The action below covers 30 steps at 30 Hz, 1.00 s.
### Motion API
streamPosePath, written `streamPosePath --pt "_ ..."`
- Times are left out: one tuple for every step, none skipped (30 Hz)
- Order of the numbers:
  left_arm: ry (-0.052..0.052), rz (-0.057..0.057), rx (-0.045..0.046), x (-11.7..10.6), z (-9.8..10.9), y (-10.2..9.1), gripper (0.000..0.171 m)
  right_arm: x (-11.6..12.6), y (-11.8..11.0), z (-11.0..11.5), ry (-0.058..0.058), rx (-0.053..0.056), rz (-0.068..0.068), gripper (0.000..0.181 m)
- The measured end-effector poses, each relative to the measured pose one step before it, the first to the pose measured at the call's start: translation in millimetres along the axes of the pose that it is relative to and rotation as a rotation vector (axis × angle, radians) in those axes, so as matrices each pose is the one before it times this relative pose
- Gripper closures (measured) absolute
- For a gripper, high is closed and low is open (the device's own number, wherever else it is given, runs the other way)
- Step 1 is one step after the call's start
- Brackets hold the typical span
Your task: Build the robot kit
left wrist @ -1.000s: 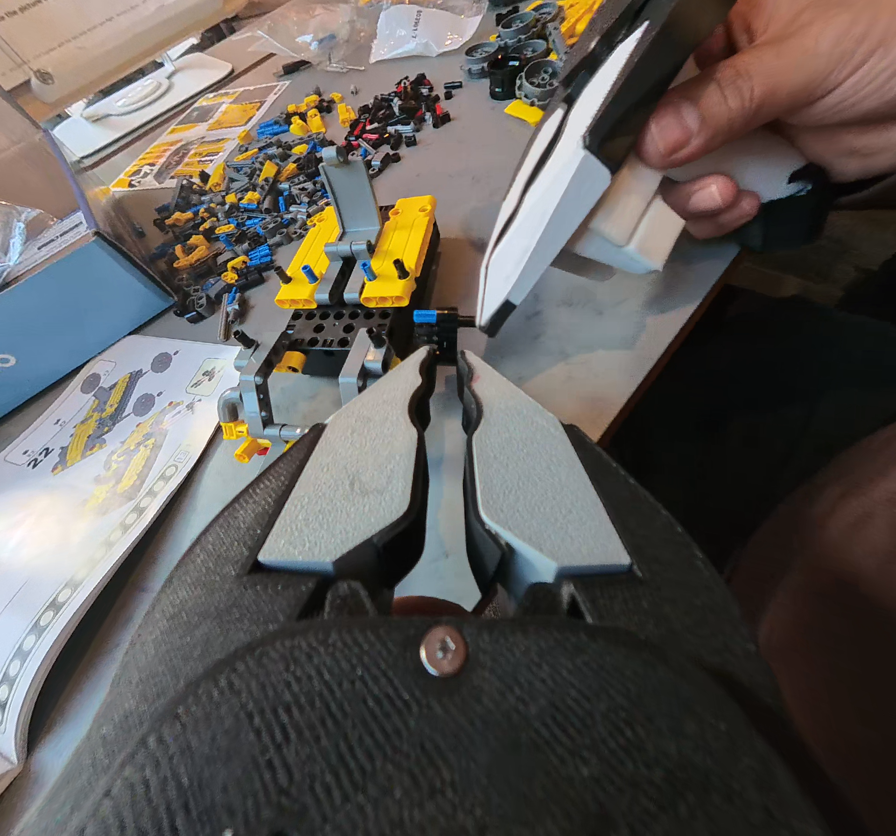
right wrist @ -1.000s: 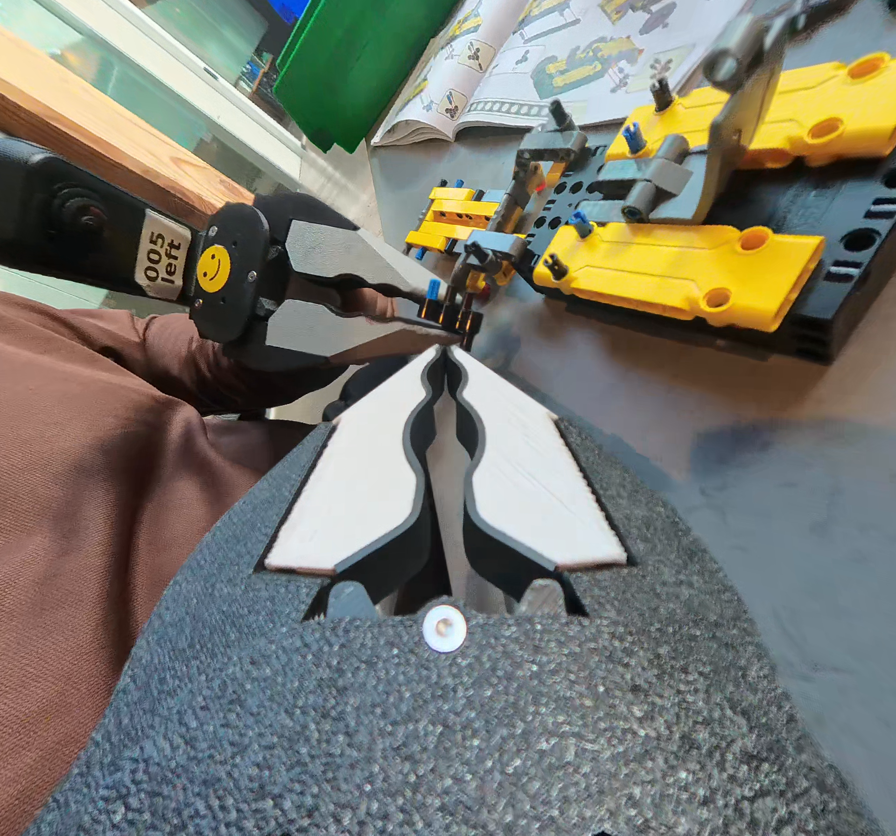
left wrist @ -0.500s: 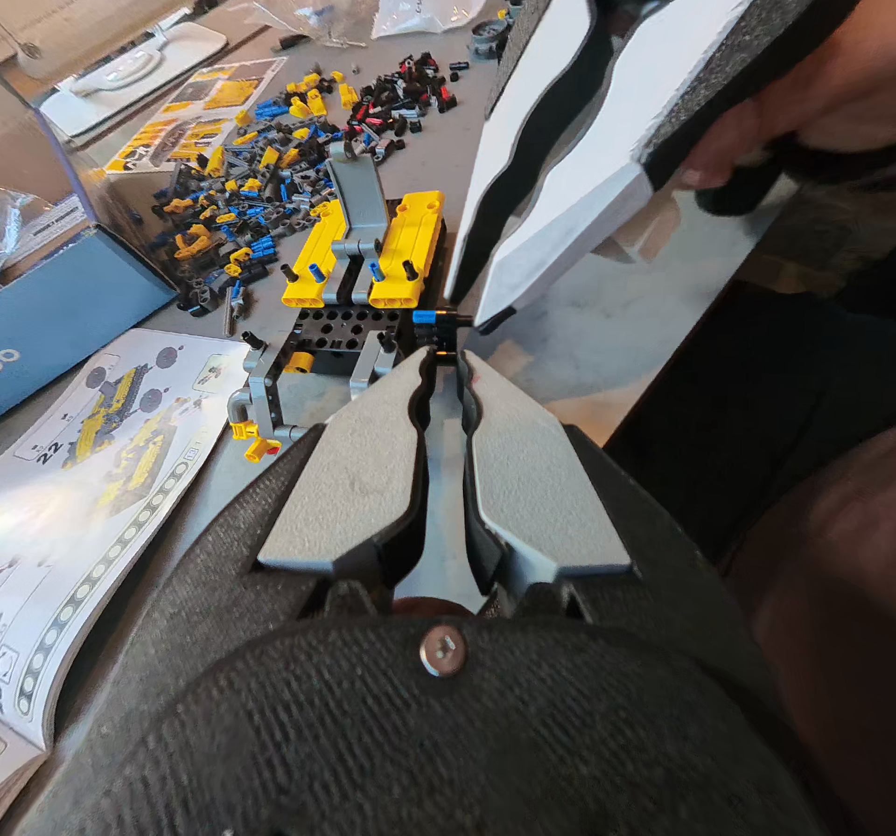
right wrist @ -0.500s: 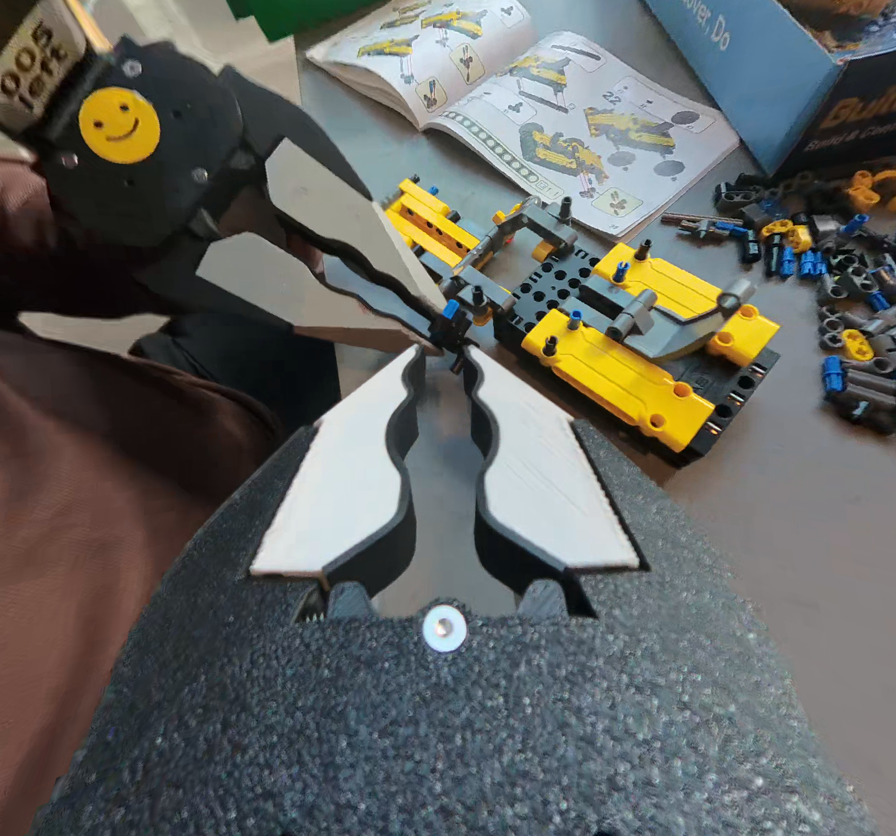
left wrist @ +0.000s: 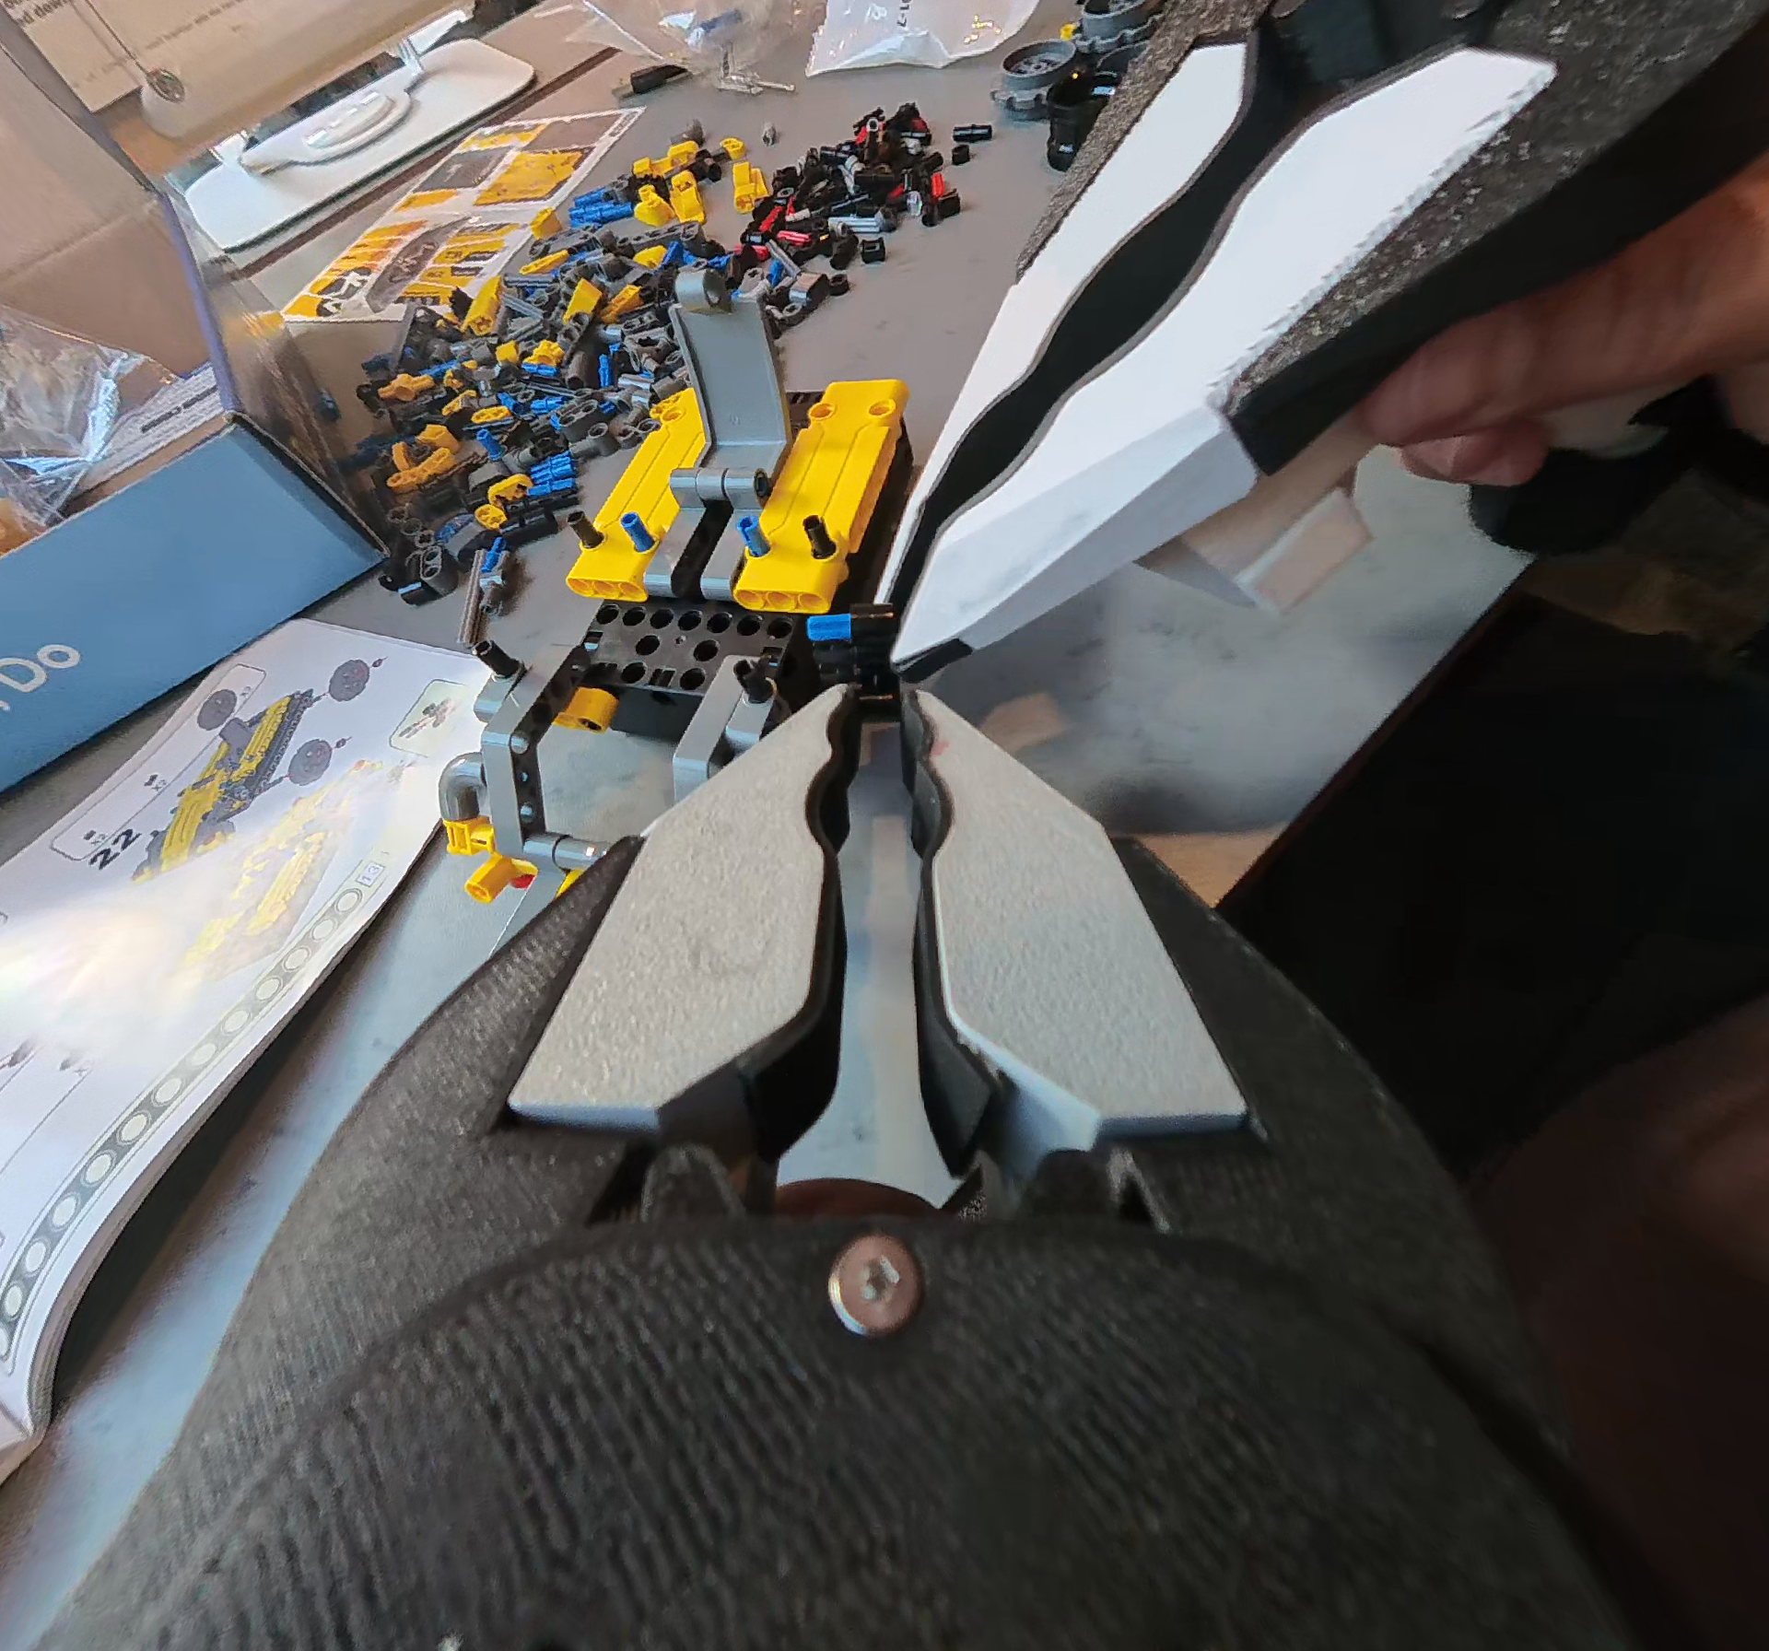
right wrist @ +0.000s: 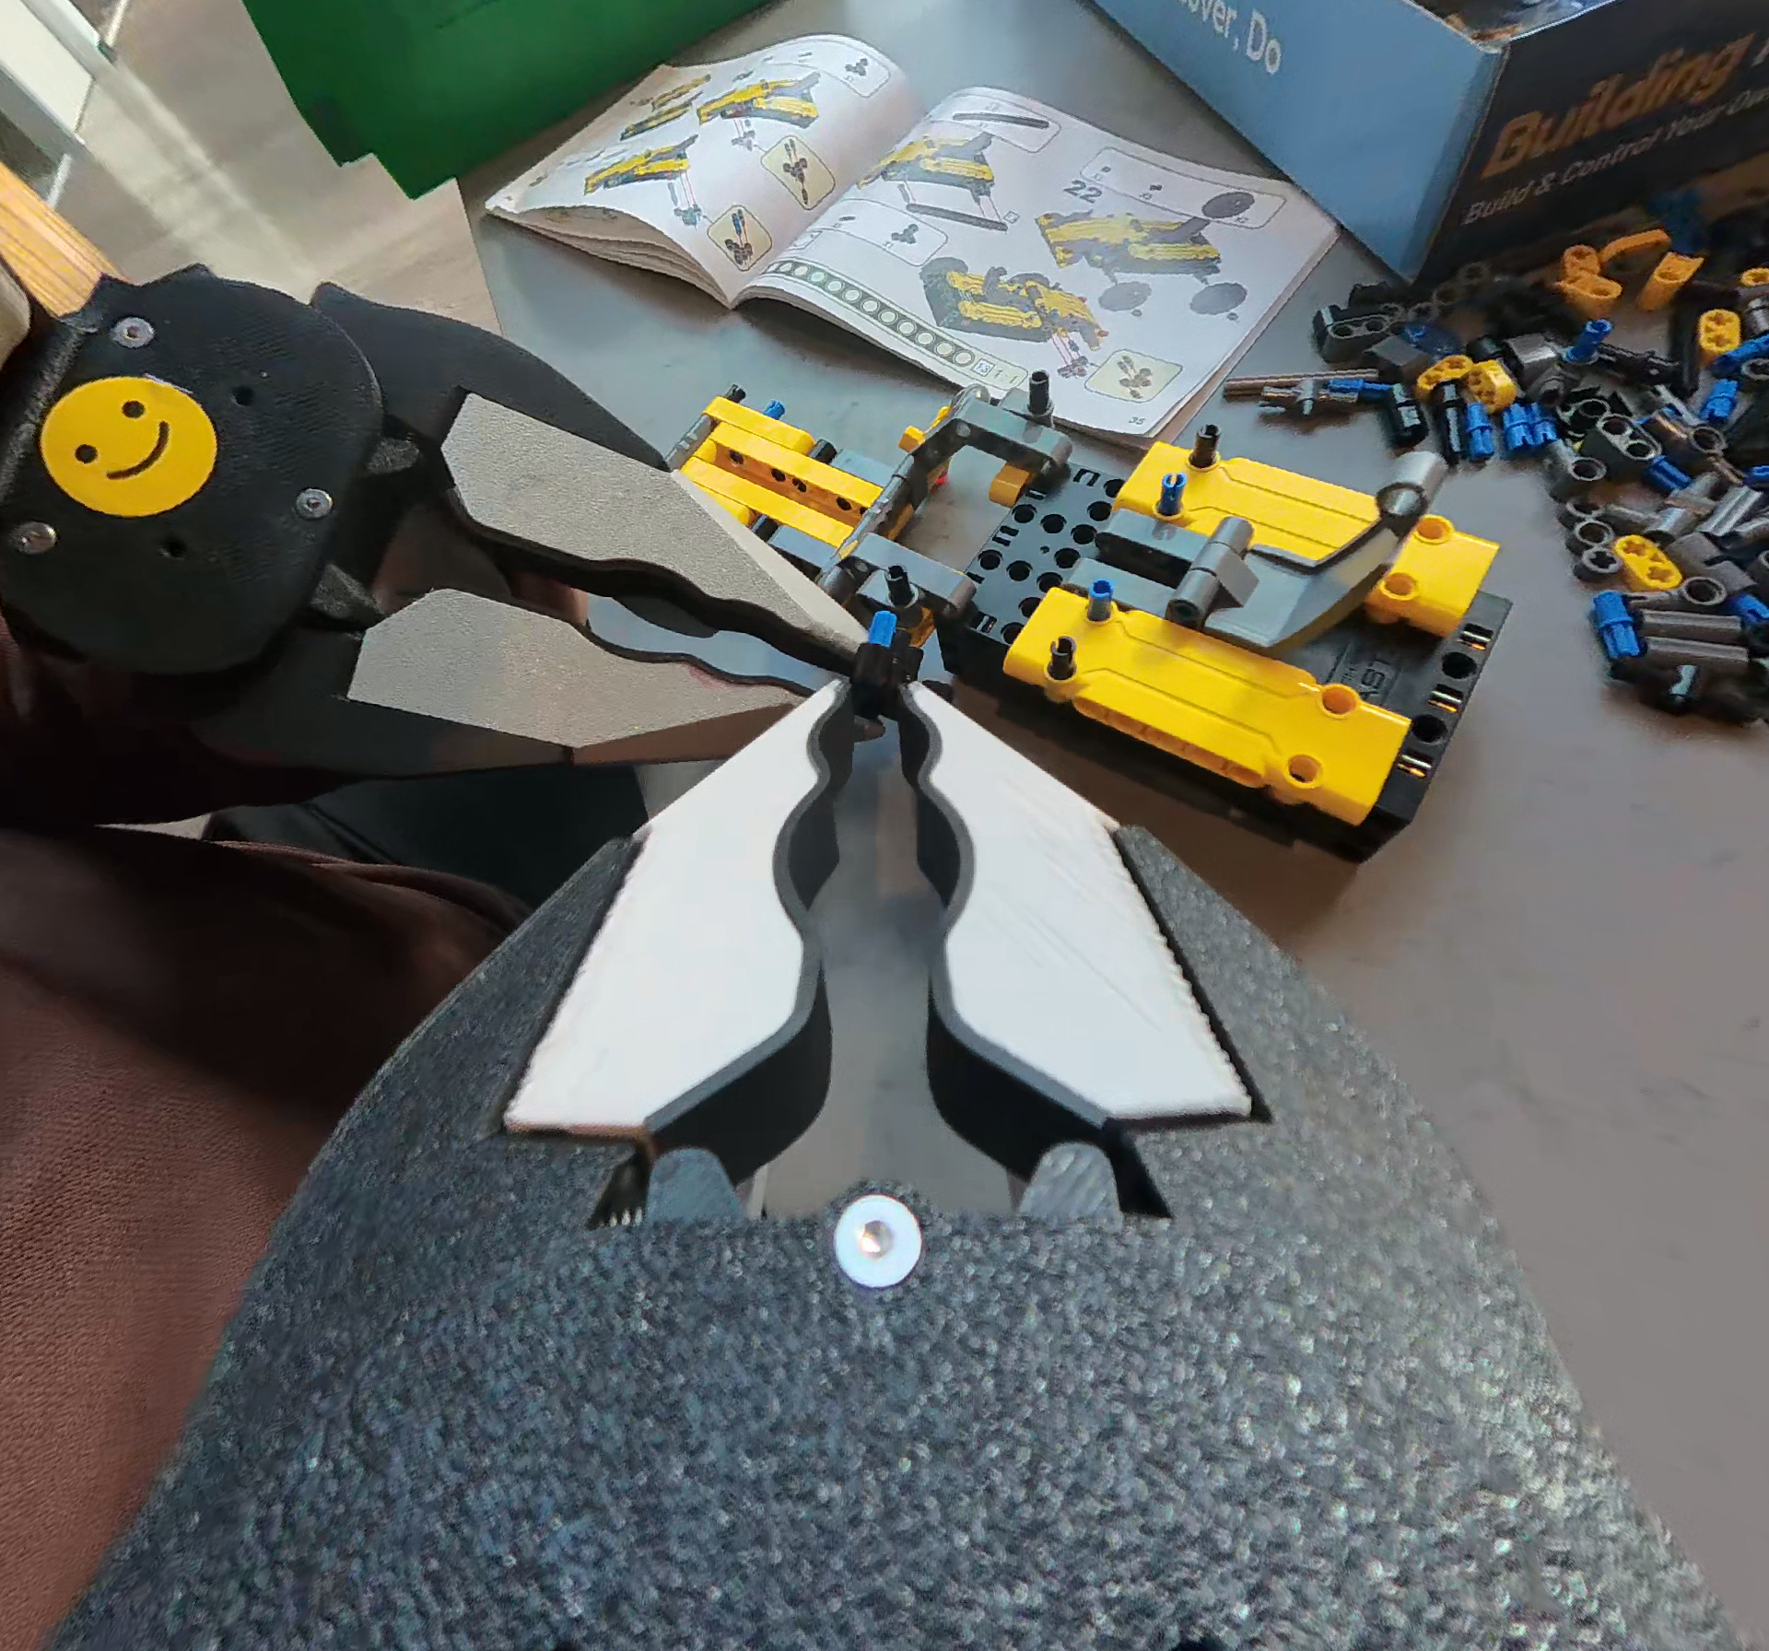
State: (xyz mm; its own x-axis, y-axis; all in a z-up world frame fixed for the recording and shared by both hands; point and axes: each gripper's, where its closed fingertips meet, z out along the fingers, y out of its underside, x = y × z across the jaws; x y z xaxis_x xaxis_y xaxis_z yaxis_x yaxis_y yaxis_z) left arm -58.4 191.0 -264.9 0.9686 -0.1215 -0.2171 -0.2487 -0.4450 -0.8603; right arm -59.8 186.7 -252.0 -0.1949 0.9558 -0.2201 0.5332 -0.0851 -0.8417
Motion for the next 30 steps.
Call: streamPosePath --pt "0.0 -0.0025 -0.00294 -0.02 0.2 0.83 0.166 0.27 0.74 0.49 0.0072 0.0008 -0.0046 0.177" --pt "0.0075 -0.0128 -0.00499 0.84 0.31 1.19 0.166 0.1 0.8 0.67 0.0066 -0.0012 -0.0024 0.177" --pt "0.0114 -0.017 -0.00268 0.97 0.09 0.96 0.166 -0.12 0.79 0.41 0.0066 -0.0015 -0.0017 0.177" --pt "0.0088 -0.0136 0.00357 0.3 -0.47 0.15 0.166 -0.24 0.42 -0.01 0.0073 0.0007 -0.0039 0.178" --pt "0.008 -0.0103 0.00518 0.14 -0.77 -0.26 0.166 -0.1 0.1 -0.2 0.0093 0.0019 -0.0059 0.178" --pt "0.0083 -0.0079 0.00251 0.24 -1.06 -0.35 0.165 0.0 0.14 -0.39 0.0095 0.0009 -0.0047 0.179" --pt "0.0074 -0.0017 0.00148 0.4 -1.29 -0.26 0.165 -0.45 0.11 -0.56 0.0026 0.0013 0.0023 0.18" --pt "0.0021 0.0062 0.00245 0.22 -1.37 0.08 0.165 -1.18 0.09 -0.29 -0.006 0.0022 0.011 0.18" --pt "-0.0044 0.0162 0.00202 -0.21 -1.06 0.44 0.166 -1.35 0.11 -0.07 -0.0086 0.0023 0.0122 0.181" --pt "-0.0133 0.0227 0.00095 -0.82 -0.96 0.35 0.166 -1.13 0.13 0.24 -0.0052 0.0019 0.0066 0.18" --pt "-0.015 0.0237 0.00497 -0.62 -0.74 -0.26 0.166 -0.78 -0.43 0.1 -0.0015 0.0034 0.0034 0.18" --pt "-0.0127 0.0147 0.00706 -0.6 -0.53 -1.02 0.166 -0.29 -0.95 -0.21 -0.0006 0.0071 0.0034 0.18" --pt "-0.0095 0.0051 0.00825 -0.79 -0.53 -1.41 0.166 -0.24 -1.21 -0.65 -0.0031 0.0083 0.006 0.18" --pt "-0.0046 0.0009 0.0071 -0.35 -0.35 -1.25 0.166 -0.2 -1.19 -0.83 -0.0046 0.009 0.0077 0.179" --pt "-0.0033 -0.0001 -0.00201 -0.26 0.14 -0.14 0.166 0.43 -0.89 -0.9 -0.0008 0.0074 0.0066 0.178" --pt "-0.0045 -0.0011 -0.00094 -0.55 0.29 0.18 0.166 0.69 -0.75 -0.79 0.0019 0.0071 0.0045 0.176" --pt "-0.0029 -0.0003 -0.00252 -0.19 0.22 0.68 0.166 -0.25 -0.89 -0.69 -0.0033 0.0064 0.0031 0.176" --pt "-0.0017 -0.0011 -0.00122 0.24 0.22 0.48 0.166 -0.51 -0.74 -0.37 -0.0044 0.0047 0.0031 0.176" --pt "-0.0015 -0.0023 0.00123 0.31 0.21 0.01 0.166 -0.23 -0.35 0.23 -0.0019 0.003 0.0012 0.176" --pt "-0.0024 0.0005 -0.00065 0.33 0.22 0.0 0.166 -0.17 0.44 0.68 -0.0022 -0.0024 0.0001 0.176" --pt "-0.0025 0.0052 0.0004 0.53 0.33 -0.44 0.166 -0.16 0.54 0.86 -0.003 -0.0051 0.0022 0.176" --pt "-0.0088 0.0106 -0.00151 -0.15 0.41 -0.35 0.166 0.03 -0.38 0.51 -0.0007 0.0013 0.0025 0.177" --pt "-0.0082 0.0141 0.00009 -0.12 0.5 -0.65 0.166 0.18 -1.09 0.02 0.0023 0.0055 -0.0018 0.177" --pt "-0.0012 0.0029 -0.00109 0.4 0.62 -0.44 0.166 0.53 -0.44 -0.16 0.0039 0.0025 -0.0044 0.176" --pt "0.0033 -0.0115 0.00309 0.27 0.56 -0.64 0.166 0.88 -0.01 -0.15 0.0049 0.0007 -0.0018 0.176" --pt "0.0024 -0.0132 0.00412 0.01 0.37 -0.58 0.166 0.83 -0.19 -0.36 0.0018 0.0015 0.002 0.177" --pt "-0.0002 -0.0042 -0.00034 -0.01 0.43 0.14 0.166 0.47 0.09 0.03 0.0004 -0.0017 0.0032 0.177" --pt "-0.0014 -0.0019 -0.00154 0.46 0.59 0.18 0.166 0.57 0.31 0.02 0.0025 -0.0024 -0.001 0.177" --pt "0.0012 -0.0085 -0.0005 0.7 0.38 -0.23 0.166 0.41 0.12 -0.11 0.0046 -0.0012 -0.0056 0.177" --pt "0.0061 -0.0126 -0.00362 1.13 0.48 0.08 0.166 0.38 0.21 -0.14 0.0058 -0.003 -0.0089 0.177"
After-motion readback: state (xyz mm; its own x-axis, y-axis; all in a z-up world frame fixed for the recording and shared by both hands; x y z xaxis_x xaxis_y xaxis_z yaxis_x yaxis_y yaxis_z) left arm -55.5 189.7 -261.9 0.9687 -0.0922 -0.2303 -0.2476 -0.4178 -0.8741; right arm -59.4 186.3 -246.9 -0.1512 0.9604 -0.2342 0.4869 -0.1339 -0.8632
